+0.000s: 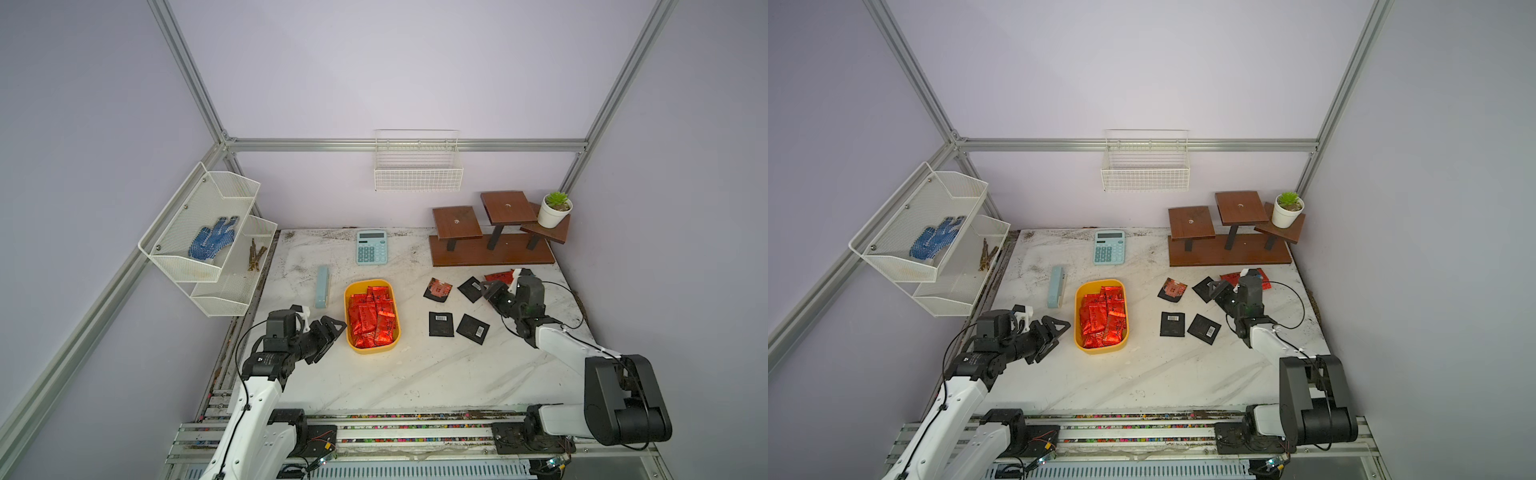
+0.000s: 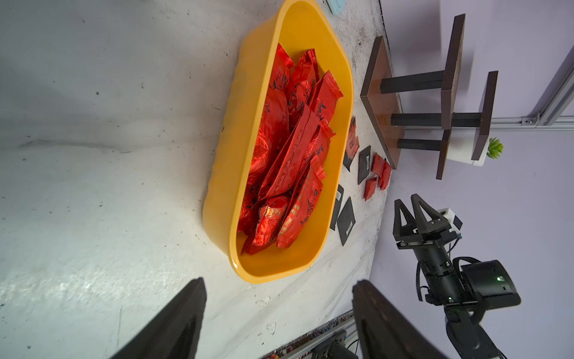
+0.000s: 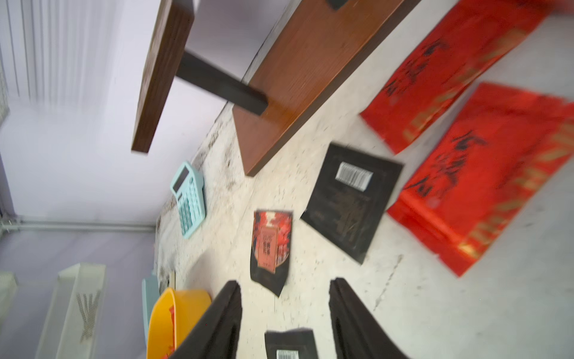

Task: Take the tea bags out of the storage box
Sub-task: Pick up the tea bag from the storage box.

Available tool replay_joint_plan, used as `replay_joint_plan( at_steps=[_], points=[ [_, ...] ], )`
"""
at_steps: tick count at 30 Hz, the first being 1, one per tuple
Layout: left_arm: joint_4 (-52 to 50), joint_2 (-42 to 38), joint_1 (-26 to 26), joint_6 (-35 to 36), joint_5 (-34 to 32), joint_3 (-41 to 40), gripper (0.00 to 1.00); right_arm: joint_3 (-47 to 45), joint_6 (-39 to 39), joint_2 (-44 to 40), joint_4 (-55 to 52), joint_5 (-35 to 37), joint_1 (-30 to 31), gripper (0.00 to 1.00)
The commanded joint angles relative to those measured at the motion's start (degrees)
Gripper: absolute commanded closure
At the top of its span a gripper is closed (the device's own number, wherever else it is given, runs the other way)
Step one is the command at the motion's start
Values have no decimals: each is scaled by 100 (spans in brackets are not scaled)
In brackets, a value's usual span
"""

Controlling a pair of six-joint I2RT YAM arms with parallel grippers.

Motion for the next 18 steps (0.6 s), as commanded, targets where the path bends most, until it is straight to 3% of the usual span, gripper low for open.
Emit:
replay_joint_plan(
  at_steps=[1, 10, 18],
  points=[
    [-179, -47, -17, 246, -261, 163, 23, 602, -516, 1, -620, 401, 843, 49],
    [-87, 198, -21, 321, -442, 27, 23, 2844, -1503, 1337, -2072, 707, 2926, 48],
    [-168, -134, -12, 234, -657, -101, 23, 4484, -1946, 2732, -3086, 975, 4073, 44]
  ],
)
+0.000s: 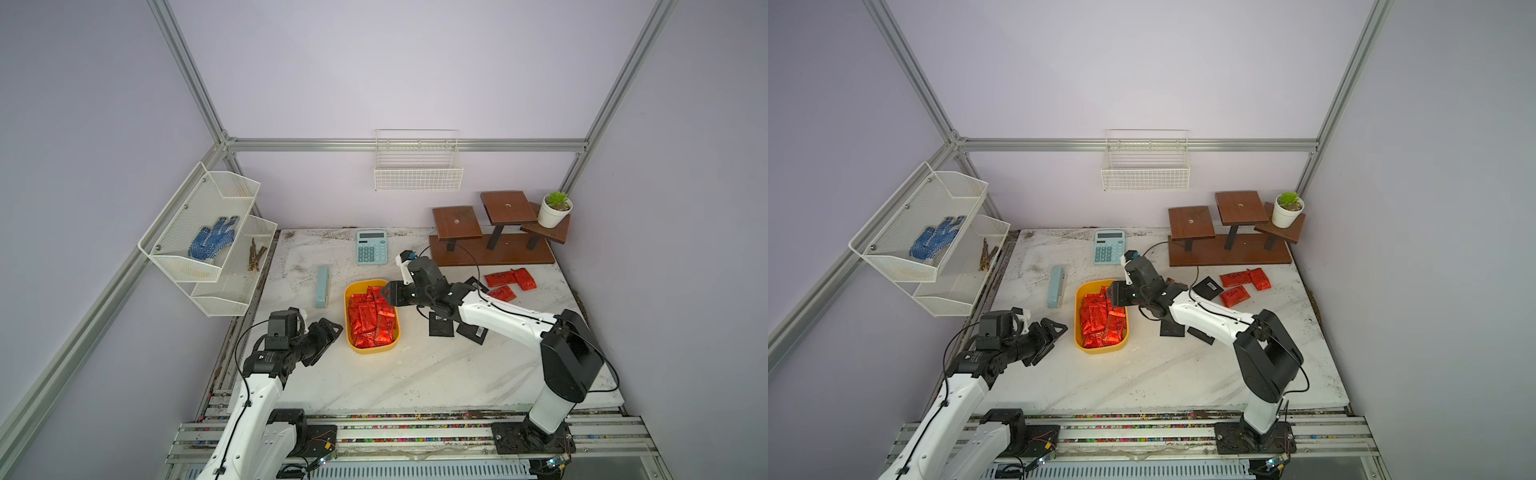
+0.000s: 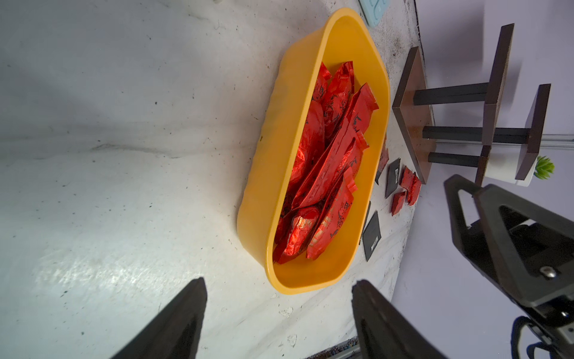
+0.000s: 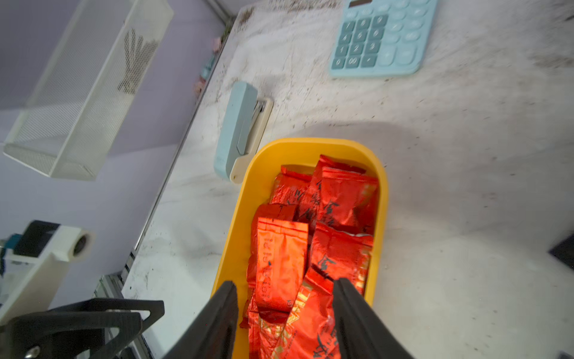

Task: Take the tea bags out of the storage box
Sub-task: Pick up the tea bag from the storage box.

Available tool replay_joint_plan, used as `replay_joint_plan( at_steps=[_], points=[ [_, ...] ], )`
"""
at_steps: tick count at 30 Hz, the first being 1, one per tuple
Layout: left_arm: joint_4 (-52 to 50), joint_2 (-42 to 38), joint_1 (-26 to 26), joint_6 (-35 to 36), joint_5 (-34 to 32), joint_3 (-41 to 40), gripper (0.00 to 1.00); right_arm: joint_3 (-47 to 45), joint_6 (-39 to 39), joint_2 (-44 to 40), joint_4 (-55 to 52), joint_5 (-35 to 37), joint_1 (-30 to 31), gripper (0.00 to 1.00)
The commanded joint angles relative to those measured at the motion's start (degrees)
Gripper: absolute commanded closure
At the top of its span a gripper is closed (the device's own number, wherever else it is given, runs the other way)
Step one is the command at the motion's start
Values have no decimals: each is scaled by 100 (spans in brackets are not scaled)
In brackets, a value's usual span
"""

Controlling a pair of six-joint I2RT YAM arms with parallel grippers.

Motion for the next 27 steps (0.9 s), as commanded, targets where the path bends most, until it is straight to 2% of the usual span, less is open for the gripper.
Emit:
replay_joint_plan(
  at_steps=[1, 4, 13, 23, 27],
  points=[
    [12, -239, -14, 92, -164, -89, 22, 628, -432, 478, -902, 378, 345, 42],
    [-60, -414, -14, 42, -216, -162, 22, 1170, -530, 995, -1280, 491, 539, 41],
    [-216, -891, -14, -32, -249, -366, 20, 1927, -563, 1803, -1758, 741, 640, 38],
    [-202, -861, -14, 29, -160, -372, 20, 2298, -582, 2239, -1954, 796, 725, 36],
    [-219, -877, -13, 38, -151, -385, 20, 2409, -600, 2352, -1989, 825, 818, 28]
  ],
)
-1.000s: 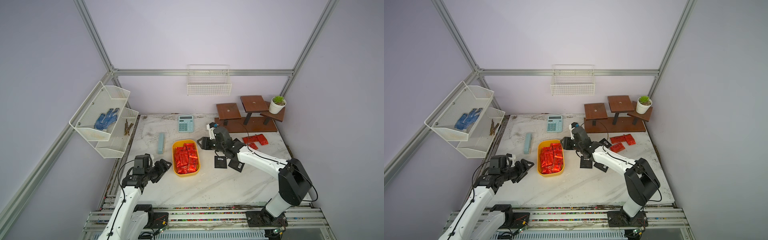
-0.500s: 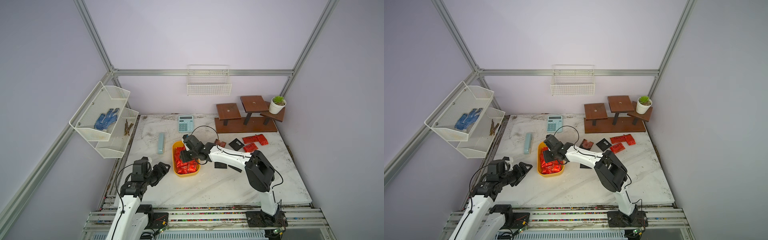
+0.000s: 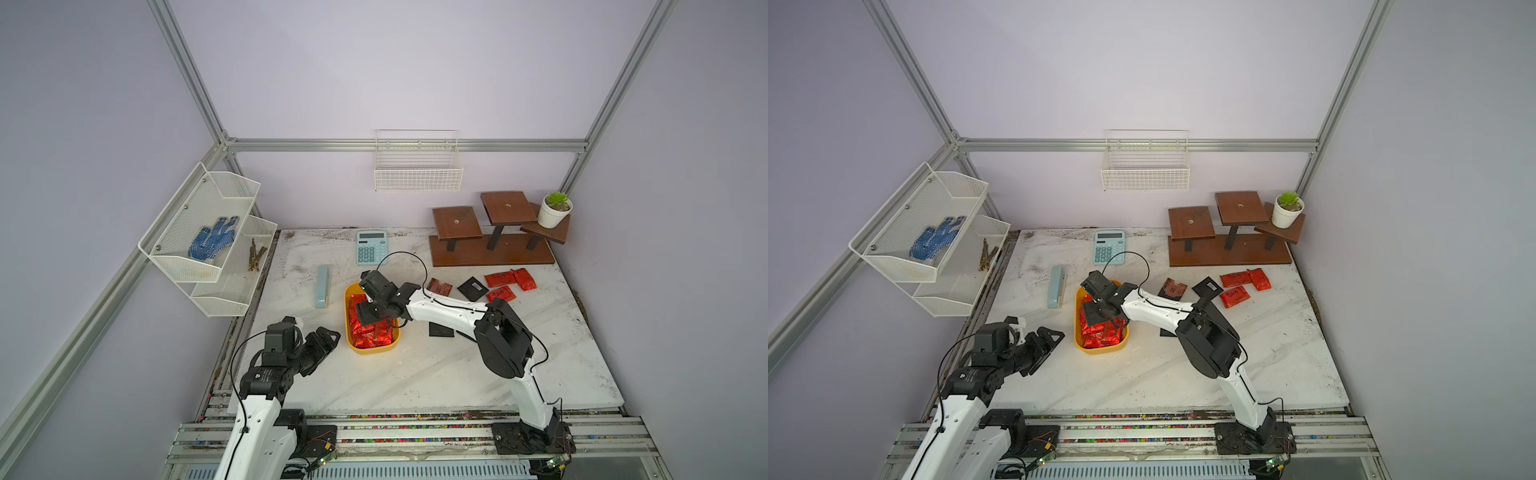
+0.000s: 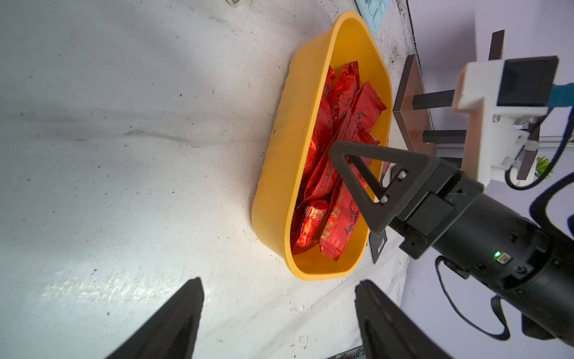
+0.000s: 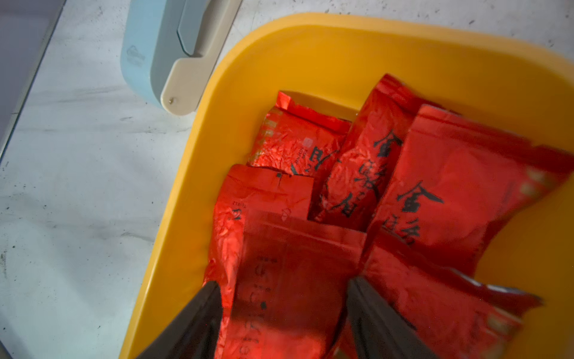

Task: Take the tea bags out of the storage box
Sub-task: Pick up the tea bag from the storage box.

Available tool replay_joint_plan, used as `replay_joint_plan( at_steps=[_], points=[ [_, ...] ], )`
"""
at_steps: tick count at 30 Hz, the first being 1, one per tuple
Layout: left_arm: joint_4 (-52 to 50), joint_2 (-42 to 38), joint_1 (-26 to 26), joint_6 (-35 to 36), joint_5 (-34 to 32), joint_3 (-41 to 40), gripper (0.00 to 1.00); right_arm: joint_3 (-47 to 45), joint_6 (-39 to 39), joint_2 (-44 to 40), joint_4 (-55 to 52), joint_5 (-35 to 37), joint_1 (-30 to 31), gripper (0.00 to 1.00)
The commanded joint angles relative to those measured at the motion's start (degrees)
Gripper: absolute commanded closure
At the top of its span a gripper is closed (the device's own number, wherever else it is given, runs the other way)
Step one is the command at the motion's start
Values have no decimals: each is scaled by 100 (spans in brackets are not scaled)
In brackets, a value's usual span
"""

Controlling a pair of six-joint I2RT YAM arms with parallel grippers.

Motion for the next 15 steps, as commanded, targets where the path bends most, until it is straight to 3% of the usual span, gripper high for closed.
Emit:
replay_joint_plan(
  at_steps=[1, 15],
  points=[
    [67, -24, -14, 69, 30, -16, 20, 210, -45, 198, -225, 151, 136, 27],
    [105, -49, -14, 60, 97, -85, 20, 301, 49, 262, -492, 639, 167, 29]
  ],
)
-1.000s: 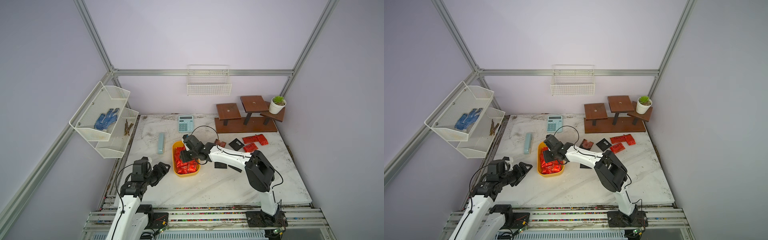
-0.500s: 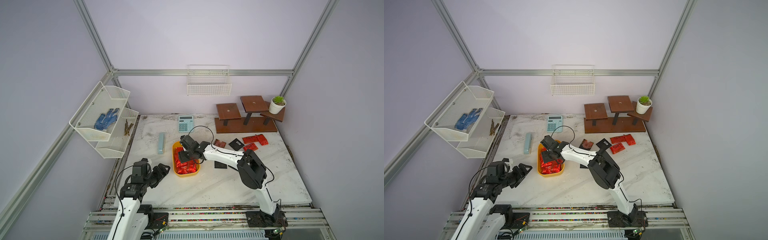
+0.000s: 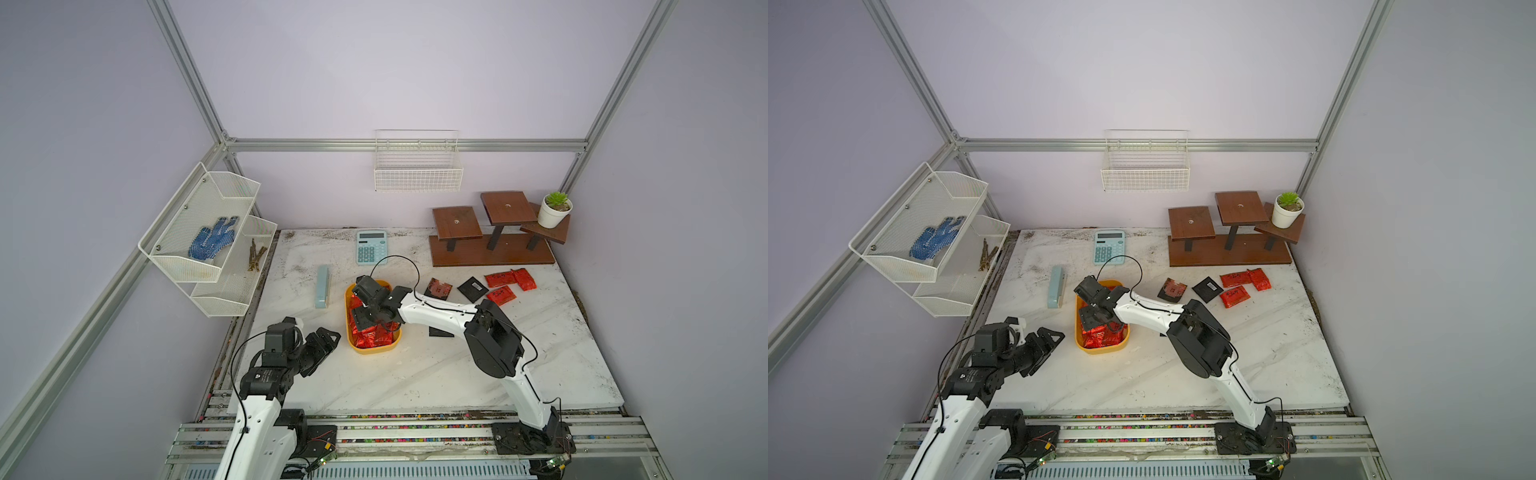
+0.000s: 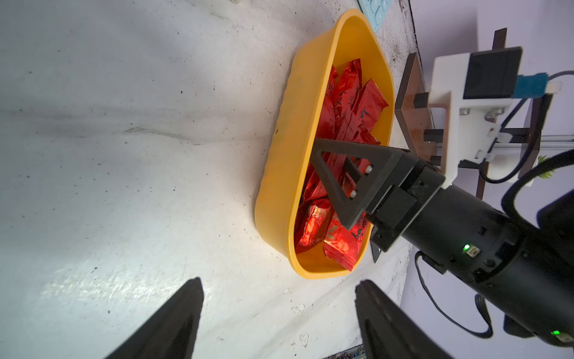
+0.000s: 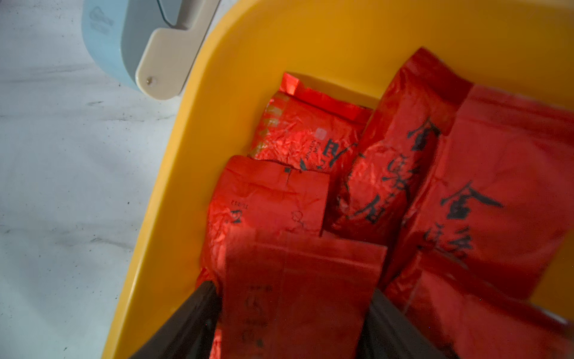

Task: Take the tea bags out of the storage box
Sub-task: Pick up the tea bag from the storage box.

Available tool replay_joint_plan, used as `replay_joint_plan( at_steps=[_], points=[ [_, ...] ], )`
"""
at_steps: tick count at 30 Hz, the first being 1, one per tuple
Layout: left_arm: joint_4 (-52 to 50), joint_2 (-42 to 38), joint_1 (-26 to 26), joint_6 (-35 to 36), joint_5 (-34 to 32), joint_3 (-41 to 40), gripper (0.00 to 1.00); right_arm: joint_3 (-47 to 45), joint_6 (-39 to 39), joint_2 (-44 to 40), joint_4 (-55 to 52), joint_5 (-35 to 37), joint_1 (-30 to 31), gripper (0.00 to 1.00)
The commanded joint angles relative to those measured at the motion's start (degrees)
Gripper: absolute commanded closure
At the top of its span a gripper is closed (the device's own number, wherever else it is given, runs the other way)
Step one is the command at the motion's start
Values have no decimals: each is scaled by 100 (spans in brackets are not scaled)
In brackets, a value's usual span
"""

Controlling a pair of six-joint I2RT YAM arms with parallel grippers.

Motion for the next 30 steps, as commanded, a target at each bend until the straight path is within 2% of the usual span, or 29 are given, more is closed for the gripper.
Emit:
replay_joint_plan(
  at_steps=[1, 6, 8, 15, 23, 30],
  points=[
    [117, -30, -14, 56, 81, -59, 20, -41, 38, -104, -251, 291, 31, 30],
    [124, -16, -14, 51, 110, -63, 20, -117, 77, -231, -149, 172, 32, 47],
    [101, -34, -14, 51, 116, -59, 20, -174, 121, -310, -57, 92, 32, 51],
    [50, -121, -14, 34, 109, -27, 20, -321, 266, -640, 171, -78, 35, 53],
    [47, -28, -10, 5, 155, 106, 20, -346, 479, -1059, 580, 60, -1, 52],
    [64, 4, -14, 5, 233, 221, 20, -422, 747, -1389, 839, -34, -224, 53]
  ],
)
